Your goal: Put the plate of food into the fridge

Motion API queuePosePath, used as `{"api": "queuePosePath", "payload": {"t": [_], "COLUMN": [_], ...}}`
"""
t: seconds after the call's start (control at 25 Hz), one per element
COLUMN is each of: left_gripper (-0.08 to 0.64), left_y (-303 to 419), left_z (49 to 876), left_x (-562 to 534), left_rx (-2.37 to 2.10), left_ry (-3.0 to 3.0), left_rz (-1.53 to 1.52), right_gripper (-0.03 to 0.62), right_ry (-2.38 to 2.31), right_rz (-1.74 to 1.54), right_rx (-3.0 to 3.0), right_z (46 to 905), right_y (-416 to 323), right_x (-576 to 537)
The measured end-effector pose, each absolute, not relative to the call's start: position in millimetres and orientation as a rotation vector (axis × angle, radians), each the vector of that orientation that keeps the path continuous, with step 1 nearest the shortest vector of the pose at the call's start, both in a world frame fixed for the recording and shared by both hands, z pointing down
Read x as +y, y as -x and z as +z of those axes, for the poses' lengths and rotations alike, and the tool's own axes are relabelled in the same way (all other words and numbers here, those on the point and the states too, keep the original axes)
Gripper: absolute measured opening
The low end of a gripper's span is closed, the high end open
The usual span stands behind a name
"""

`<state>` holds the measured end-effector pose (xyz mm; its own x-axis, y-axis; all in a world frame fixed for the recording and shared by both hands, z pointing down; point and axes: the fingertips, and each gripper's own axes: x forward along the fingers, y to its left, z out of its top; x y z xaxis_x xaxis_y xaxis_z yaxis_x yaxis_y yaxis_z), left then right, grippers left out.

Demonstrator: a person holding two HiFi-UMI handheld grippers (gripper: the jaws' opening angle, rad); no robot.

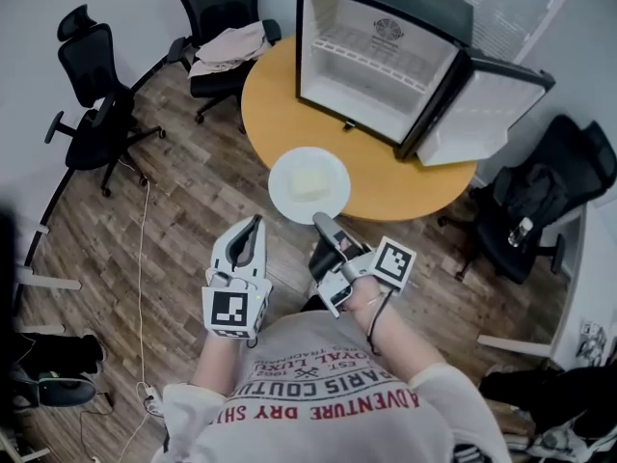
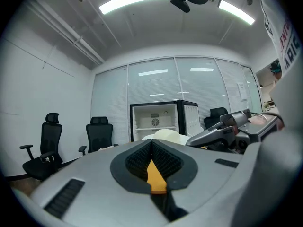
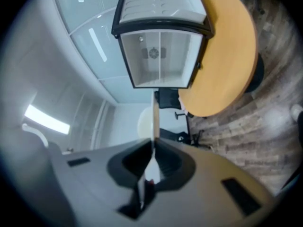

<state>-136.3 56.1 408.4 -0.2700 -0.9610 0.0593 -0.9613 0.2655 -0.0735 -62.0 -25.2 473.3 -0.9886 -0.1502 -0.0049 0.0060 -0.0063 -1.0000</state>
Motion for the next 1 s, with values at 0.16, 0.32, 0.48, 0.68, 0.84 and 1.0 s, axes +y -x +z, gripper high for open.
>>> {"api": "queuePosePath", "payload": {"t": [0.16,0.32,0.48,0.68,0.84,1.0], "left_gripper": [0.029,0.029,0.029,0.029,0.029,0.029], "left_y": [152.3,155.9,165.1,186.4,205.0,225.6], "left_z": [408.5,408.8,410.5,411.8,413.8,411.1], "left_x": [3.7,-40.8,-77.7,-121.2,-162.2,-202.6], "left_rx": [-2.499,-2.483,-2.440,-2.392,-2.329,-2.251], "left_ry": [-1.882,-1.922,-1.949,-2.011,-2.082,-2.173], "left_rz": [0.115,0.097,0.091,0.090,0.101,0.121], "right_gripper": [0.038,0.038,0.038,0.038,0.038,0.038], "right_ry": [0.160,0.188,0.222,0.274,0.368,0.434], "right_rz": [-2.115,-2.107,-2.095,-2.074,-2.041,-1.991], "right_rx": [2.157,2.158,2.134,2.097,2.072,2.029], "right_z": [468.7,469.5,468.3,471.1,475.8,470.6], "right_y": [75.6,78.7,83.8,97.1,109.6,129.3], "right_x": [-79.1,-120.0,-153.6,-189.9,-224.0,-258.2]}}
